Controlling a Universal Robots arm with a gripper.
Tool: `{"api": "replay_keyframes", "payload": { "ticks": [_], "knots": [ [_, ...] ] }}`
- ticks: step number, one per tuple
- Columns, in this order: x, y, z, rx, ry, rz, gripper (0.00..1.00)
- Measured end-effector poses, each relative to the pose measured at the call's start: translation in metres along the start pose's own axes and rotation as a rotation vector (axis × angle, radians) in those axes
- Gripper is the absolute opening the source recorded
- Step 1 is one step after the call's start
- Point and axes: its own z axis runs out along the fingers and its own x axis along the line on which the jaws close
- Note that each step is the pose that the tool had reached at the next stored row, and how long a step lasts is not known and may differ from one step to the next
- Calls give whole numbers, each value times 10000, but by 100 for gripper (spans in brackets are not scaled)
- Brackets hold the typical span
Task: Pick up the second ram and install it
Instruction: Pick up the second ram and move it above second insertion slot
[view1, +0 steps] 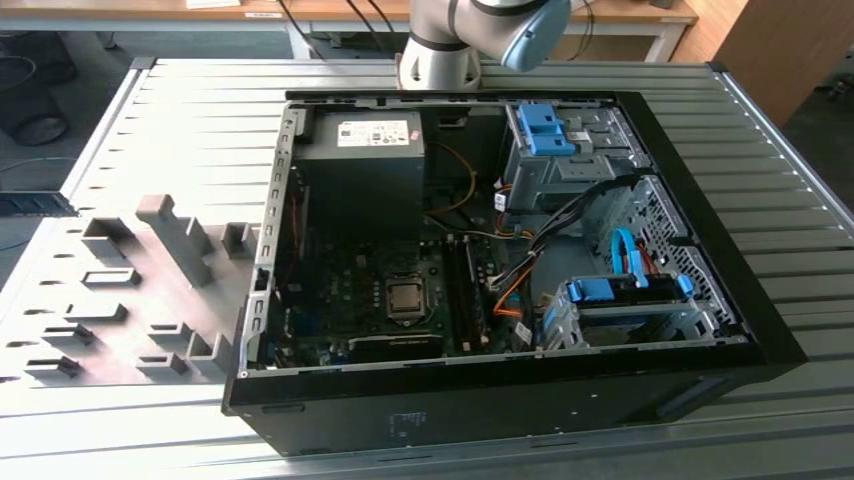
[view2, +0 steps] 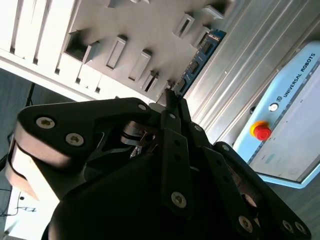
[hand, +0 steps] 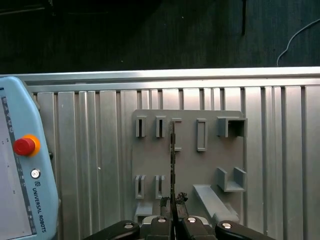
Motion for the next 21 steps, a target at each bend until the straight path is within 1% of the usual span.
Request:
{"api": "replay_keyframes", "payload": {
  "ticks": [4, 11, 13, 14, 16, 21],
  "knots": [
    [-2, -3, -99, 1, -1, 0, 14],
    [-2, -3, -105, 0, -1, 0, 14],
    [-3, -26, -106, -2, 4, -1, 14],
    [-4, -48, -104, -2, 7, 0, 14],
    [-7, -117, -102, -8, 12, 0, 14],
    [-17, -342, -95, -25, 14, 0, 14]
  ]
}}
